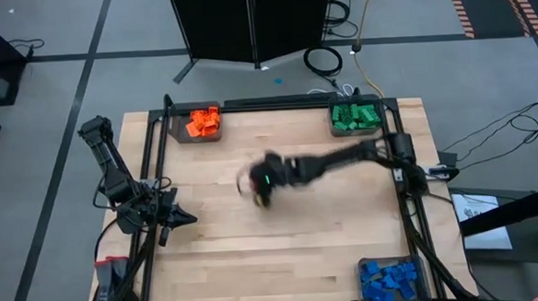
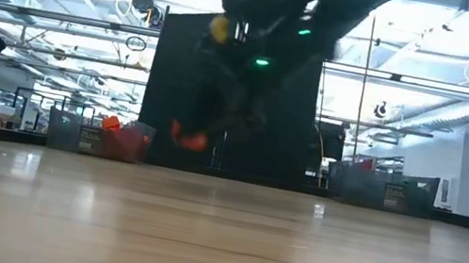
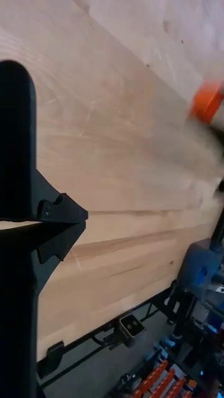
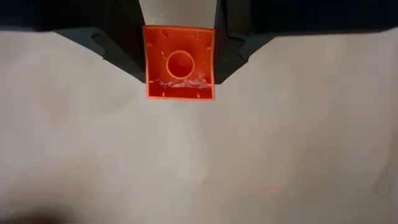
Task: Sort blocks
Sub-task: Put the orange game piece into the top left black bin
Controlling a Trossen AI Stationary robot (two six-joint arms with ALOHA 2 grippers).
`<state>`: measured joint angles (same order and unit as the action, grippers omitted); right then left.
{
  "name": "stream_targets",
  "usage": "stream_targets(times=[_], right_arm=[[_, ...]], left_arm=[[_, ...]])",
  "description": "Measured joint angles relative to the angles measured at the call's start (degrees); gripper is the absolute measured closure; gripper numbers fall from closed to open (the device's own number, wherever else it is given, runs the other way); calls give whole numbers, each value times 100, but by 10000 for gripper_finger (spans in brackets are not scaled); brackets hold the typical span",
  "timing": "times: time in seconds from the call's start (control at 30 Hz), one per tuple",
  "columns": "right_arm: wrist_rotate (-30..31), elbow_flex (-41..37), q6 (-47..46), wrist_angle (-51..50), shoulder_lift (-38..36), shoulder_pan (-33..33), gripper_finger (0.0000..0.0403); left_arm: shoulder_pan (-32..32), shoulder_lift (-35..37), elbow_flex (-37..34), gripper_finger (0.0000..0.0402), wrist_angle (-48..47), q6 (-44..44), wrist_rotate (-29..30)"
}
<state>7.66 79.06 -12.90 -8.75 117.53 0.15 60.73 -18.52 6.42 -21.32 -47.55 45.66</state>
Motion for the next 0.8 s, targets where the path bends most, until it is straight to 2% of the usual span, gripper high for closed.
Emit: stream_targets(times=[0.17,0.33,0.47,0.5,0.57,0.6,0.8], right_arm=[[-55,1243,254,455,440,-988,284],[-517,3436,417,459,1486,-1549,284],[-656,5366,463,323,2591,-1686,284],[-668,5609,439,484,2814,-1715,284],[-679,5175,-7,1761,2831,-1818,284],[-652,5020,-327,1995,2833,-1885,284],[-640,4959,-1138,1801,3180,-2157,284]], left_arm=[[-2,-44,0,401,-2,55,19],[0,-121,0,401,-4,146,124],[-2,-140,0,401,-2,145,130],[-2,-145,0,401,-2,144,134],[0,-149,0,401,-4,145,133],[-2,-151,0,401,-2,144,133],[-1,-192,0,401,-4,138,238]])
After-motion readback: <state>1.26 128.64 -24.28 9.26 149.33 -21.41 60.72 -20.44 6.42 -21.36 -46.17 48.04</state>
